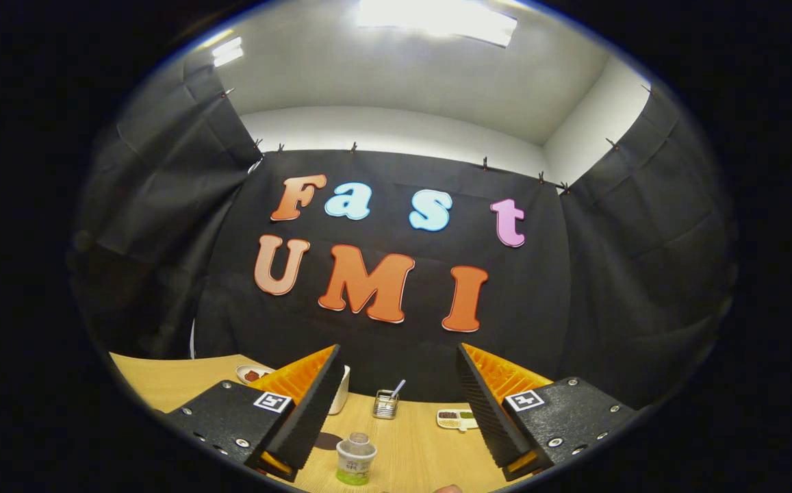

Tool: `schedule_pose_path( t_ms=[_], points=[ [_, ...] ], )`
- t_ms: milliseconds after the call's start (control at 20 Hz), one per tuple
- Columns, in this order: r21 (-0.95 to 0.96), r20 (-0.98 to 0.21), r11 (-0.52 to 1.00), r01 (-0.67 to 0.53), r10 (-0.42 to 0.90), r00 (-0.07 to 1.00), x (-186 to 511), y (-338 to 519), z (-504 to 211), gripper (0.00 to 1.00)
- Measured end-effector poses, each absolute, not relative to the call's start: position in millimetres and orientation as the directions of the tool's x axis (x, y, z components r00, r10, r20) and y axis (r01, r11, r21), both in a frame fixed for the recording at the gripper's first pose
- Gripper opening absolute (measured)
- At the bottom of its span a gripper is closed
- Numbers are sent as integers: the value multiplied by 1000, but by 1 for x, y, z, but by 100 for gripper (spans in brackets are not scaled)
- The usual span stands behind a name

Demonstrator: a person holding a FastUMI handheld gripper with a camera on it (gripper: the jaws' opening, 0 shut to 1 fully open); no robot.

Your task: Take the bottle from table, then pour the juice into the cup, finally place the bottle on the coaster

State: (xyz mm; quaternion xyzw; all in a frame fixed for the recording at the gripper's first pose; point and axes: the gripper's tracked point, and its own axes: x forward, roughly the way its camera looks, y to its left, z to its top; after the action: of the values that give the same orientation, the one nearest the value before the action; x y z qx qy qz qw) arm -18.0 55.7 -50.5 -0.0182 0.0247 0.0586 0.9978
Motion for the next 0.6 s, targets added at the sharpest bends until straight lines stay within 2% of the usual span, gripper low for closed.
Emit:
schedule_pose_path(
  t_ms=[300, 600],
  points=[
    [67, -196, 987, -145, 155, 968, -17, 63, -128, 98],
    [63, -285, 980, -187, 197, 938, -20, 83, -201, 98]
  ],
)
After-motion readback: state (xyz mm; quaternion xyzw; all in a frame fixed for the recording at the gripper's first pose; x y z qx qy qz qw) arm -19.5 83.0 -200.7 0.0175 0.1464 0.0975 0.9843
